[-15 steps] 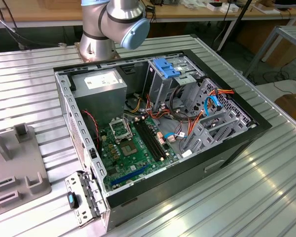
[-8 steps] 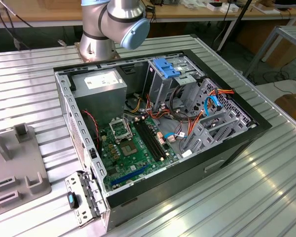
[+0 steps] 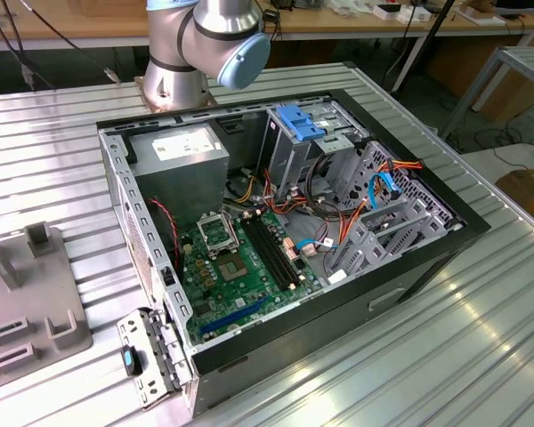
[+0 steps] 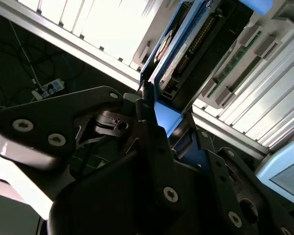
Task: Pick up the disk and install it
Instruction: 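Pick up the disk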
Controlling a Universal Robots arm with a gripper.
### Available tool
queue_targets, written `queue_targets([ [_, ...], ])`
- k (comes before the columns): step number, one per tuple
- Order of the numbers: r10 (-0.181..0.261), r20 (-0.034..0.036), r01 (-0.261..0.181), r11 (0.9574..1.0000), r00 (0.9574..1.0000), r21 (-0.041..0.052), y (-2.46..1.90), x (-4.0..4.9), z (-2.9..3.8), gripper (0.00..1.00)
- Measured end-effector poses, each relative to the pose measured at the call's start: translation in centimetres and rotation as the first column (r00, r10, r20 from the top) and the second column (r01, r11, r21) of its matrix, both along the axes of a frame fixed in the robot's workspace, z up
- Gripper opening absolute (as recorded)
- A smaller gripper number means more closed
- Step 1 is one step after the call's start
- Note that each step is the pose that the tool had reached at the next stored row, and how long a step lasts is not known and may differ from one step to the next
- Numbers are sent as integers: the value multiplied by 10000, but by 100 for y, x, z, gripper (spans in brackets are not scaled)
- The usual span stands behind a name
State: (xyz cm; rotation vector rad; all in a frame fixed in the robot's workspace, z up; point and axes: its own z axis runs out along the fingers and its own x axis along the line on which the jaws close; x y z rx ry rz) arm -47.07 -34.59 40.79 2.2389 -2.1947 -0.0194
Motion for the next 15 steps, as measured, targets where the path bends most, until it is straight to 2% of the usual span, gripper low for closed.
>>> queue_targets([
  [4, 0, -3, 0, 10000, 10000, -1, 0, -1, 6, 37],
  [5, 0, -4, 0, 10000, 10000, -2, 0, 0, 25, 37],
  [8, 0, -2, 0, 10000, 10000, -1, 0, 1, 87, 37],
  [13, 0, -1, 0, 10000, 10000, -1, 0, 0, 252, 37],
  [15, 0, -1, 0, 10000, 10000, -1, 0, 0, 284, 37],
])
